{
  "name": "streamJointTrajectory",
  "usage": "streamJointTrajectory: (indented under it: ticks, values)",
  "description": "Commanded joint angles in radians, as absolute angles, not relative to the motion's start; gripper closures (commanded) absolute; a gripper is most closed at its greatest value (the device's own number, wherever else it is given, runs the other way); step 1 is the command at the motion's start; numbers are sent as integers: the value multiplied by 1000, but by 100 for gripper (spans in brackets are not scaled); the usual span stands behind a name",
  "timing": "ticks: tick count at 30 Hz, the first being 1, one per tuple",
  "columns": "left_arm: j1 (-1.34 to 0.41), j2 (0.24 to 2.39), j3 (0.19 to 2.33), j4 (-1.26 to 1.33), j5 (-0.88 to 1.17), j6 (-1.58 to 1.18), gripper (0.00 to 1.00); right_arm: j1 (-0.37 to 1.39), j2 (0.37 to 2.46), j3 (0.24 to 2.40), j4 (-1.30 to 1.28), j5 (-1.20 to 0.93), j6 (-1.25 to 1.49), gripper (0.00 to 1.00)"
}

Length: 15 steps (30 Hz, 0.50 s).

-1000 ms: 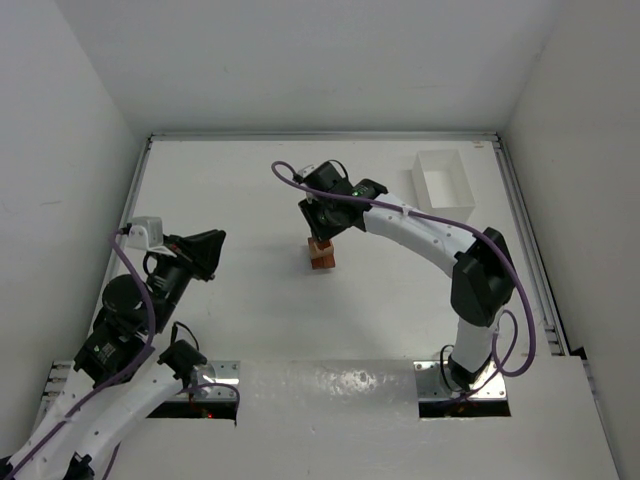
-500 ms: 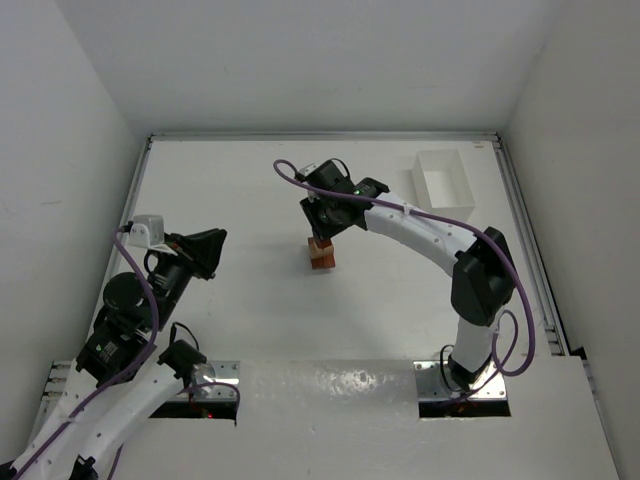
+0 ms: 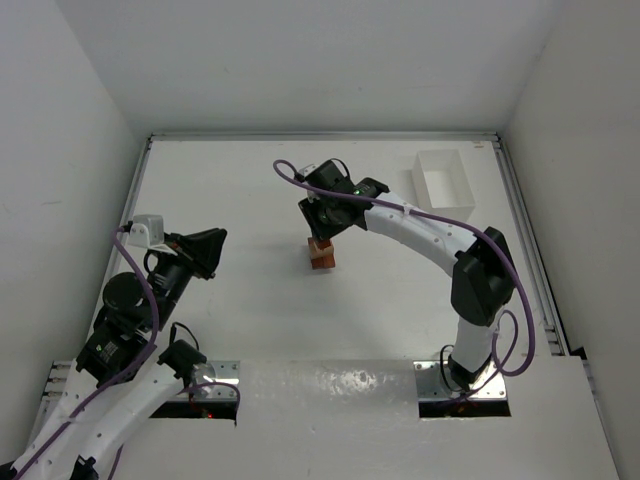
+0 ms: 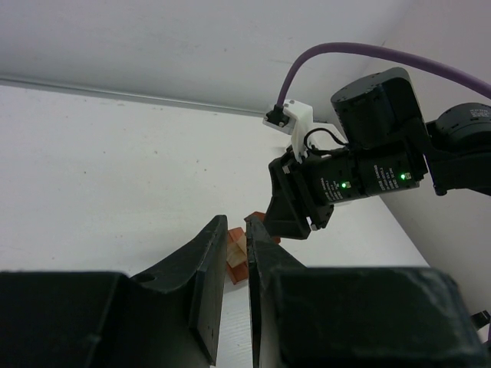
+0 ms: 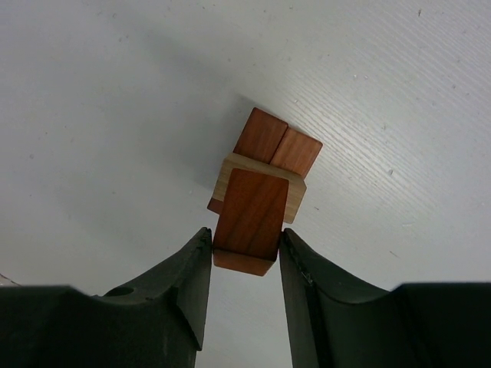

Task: Build the wood block tower

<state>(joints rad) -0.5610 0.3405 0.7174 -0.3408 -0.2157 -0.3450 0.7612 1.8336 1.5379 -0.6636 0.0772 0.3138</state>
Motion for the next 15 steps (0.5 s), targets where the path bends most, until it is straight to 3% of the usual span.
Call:
streamJointTrajectory:
  ticks: [1, 9, 13, 15]
  values:
    - [-546, 344, 709, -305, -201, -333, 86, 755, 1832, 1571, -652, 80, 310, 60]
    - [-546, 342, 709, -305, -201, -333, 86, 755, 1830, 1568, -649, 78, 311, 55]
    - [-545, 345, 707, -305, -201, -333, 86, 753, 1807, 1562, -634, 89, 314, 45]
    - [-545, 347, 707, -305, -201, -331, 85, 753, 1787, 1557, -603, 95, 313, 34]
